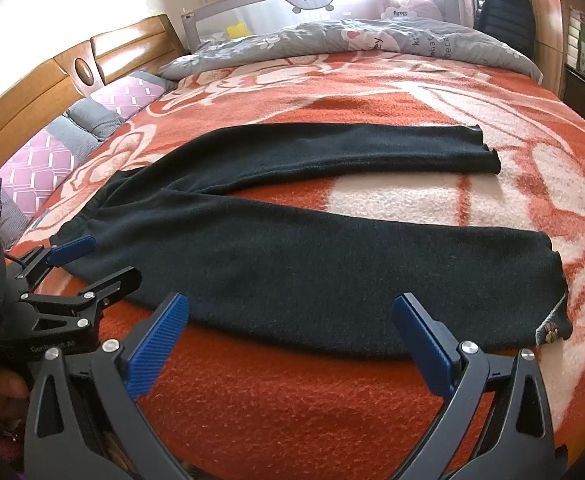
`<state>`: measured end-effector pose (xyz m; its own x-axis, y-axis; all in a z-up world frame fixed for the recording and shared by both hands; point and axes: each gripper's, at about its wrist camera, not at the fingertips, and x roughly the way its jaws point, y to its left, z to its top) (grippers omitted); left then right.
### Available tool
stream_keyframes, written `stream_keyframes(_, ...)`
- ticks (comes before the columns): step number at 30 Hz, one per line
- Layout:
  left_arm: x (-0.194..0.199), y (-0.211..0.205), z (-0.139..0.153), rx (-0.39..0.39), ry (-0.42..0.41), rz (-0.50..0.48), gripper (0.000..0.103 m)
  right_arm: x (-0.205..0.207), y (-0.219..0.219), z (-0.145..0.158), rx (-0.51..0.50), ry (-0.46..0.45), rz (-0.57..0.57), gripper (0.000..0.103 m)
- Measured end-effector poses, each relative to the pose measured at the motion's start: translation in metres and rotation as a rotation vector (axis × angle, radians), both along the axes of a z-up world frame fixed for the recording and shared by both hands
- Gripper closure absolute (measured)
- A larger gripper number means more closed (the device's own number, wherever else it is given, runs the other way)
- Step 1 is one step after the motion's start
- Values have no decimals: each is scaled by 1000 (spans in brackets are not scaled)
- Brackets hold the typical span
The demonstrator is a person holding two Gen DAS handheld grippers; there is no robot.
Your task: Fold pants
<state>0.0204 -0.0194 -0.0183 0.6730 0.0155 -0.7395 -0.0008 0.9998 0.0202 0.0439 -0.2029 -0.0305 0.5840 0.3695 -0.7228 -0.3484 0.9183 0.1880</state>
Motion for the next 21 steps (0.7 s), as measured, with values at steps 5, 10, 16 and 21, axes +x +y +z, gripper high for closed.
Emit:
stream_keyframes(5, 0, 0, 0, 2, -1, -2, 7, 0, 0, -1, 2, 0, -3, 1)
stream_keyframes(10, 0, 0, -1, 2, 3, -5, 7, 1, -1, 0, 2, 1, -3, 1)
stream_keyframes(16, 2, -2, 0, 0, 7, -16, 7, 2, -2, 1, 6, 4, -4, 1)
stream_keyframes(21, 5, -3, 1, -7, 8, -30, 7, 5, -5, 1, 5, 9, -4, 1)
